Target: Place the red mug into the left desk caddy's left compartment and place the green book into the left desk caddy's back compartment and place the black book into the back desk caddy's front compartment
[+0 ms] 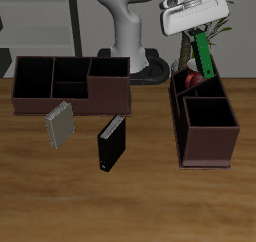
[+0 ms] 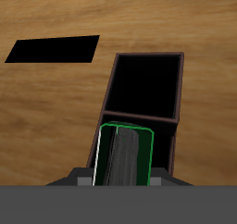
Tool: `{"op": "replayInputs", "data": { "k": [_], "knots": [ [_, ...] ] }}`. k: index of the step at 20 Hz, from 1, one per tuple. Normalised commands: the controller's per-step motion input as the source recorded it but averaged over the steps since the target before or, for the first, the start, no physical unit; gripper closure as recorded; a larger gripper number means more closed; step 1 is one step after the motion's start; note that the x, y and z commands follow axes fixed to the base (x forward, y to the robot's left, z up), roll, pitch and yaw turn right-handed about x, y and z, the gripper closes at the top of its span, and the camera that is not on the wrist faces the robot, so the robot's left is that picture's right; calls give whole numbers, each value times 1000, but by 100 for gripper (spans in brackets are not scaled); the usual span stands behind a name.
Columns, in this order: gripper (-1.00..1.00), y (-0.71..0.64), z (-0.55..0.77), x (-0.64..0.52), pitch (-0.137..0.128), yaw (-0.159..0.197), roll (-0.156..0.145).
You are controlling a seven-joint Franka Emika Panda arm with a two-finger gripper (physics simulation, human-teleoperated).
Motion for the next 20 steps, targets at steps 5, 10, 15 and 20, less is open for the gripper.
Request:
{"op": "replayInputs", "data": {
  "k": [5,10,15,20],
  "knots": [
    [100,20,-9,58,-1,-4,0],
    [100,111,-274,77,49,4,17],
    [100,56,-205,79,48,-19,12],
    [100,32,-175,24,18,9,10]
  ]
}}
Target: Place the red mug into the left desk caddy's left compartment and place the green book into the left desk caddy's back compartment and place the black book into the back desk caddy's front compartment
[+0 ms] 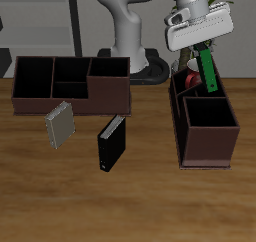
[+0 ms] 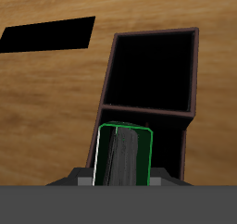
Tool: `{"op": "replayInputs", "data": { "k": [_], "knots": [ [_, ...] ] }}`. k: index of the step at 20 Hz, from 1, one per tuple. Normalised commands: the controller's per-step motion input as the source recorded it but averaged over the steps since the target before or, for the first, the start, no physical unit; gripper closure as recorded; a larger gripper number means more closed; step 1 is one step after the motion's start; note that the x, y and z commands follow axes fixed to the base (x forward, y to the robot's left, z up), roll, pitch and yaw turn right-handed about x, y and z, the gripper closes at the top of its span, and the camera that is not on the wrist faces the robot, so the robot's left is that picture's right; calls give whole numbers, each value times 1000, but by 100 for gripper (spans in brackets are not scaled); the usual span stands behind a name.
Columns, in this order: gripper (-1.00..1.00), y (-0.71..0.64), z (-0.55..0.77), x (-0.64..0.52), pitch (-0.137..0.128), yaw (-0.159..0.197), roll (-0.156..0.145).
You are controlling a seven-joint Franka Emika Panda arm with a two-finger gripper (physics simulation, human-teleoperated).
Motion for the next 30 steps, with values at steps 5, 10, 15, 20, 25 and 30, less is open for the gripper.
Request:
{"op": "replayInputs", "data": {
  "k": [5,10,15,20,25,30],
  "knots": [
    [100,73,-261,28,54,3,17],
    [100,71,-195,15,41,5,17],
    [100,48,-216,21,40,13,14],
    [100,18,-176,80,60,-13,0],
    [100,29,-51,39,25,-19,-17],
    [100,148,-200,60,81,-28,1]
  ]
}}
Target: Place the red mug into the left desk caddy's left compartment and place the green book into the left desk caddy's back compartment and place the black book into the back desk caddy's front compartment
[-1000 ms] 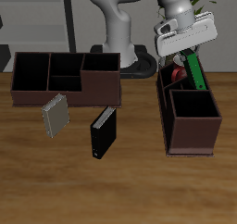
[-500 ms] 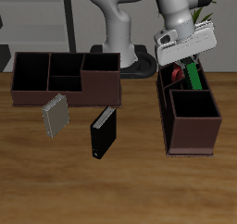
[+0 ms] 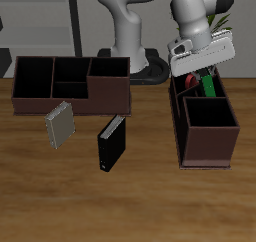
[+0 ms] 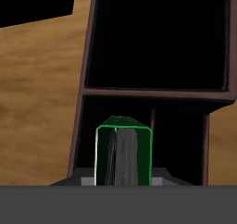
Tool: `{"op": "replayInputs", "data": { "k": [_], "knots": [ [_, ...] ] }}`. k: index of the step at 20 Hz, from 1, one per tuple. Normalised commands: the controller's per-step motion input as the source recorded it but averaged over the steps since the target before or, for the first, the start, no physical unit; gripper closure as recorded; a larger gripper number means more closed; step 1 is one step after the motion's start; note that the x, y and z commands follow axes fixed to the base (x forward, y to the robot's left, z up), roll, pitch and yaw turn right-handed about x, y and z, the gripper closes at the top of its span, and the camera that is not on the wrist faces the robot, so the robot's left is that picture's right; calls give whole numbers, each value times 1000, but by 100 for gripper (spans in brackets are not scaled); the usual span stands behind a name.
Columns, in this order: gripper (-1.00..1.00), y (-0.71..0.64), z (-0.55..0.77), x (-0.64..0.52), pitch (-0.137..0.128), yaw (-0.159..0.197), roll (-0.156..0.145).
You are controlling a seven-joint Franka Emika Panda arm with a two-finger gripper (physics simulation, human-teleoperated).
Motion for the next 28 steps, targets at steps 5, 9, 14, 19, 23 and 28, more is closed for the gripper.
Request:
{"op": "replayInputs", "data": {
  "k": [5,9,14,19,23,28],
  "knots": [
    [100,41,-180,58,48,3,2],
    [100,137,-235,48,79,11,26],
    [-100,0,-101,33,43,-13,2],
    [-100,-6,0,15,20,-2,16],
    [-100,-156,362,-70,-57,-15,1],
    [-100,-529,589,101,-58,-48,-64]
  ]
}}
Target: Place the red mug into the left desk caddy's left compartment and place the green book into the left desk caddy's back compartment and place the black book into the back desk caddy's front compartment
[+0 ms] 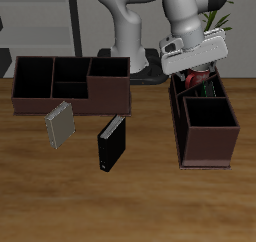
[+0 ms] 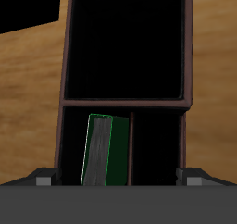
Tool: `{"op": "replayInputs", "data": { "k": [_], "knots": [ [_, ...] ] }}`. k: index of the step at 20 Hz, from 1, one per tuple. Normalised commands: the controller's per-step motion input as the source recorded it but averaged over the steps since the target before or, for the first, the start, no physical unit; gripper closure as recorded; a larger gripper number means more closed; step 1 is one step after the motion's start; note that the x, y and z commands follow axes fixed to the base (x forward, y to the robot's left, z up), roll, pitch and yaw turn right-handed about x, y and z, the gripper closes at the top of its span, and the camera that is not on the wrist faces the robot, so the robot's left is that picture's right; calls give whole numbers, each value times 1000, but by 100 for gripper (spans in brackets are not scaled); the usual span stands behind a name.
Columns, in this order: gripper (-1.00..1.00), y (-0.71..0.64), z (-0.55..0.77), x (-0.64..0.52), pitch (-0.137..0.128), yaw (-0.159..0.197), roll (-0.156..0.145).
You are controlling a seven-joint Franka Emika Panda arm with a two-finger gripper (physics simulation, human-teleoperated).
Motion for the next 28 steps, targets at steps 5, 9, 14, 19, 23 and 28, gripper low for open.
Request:
{"op": "replayInputs", "data": {
  "k": [5,9,14,19,23,28],
  "knots": [
    [-100,-715,409,293,-38,-46,-94],
    [-100,-1043,381,351,-30,-32,-95],
    [-100,-682,189,286,0,-32,-69],
    [-100,-893,197,339,-2,-69,-89],
    [-100,-543,58,234,1,-33,-52],
    [-100,-592,-15,249,20,-44,-51]
  ]
}}
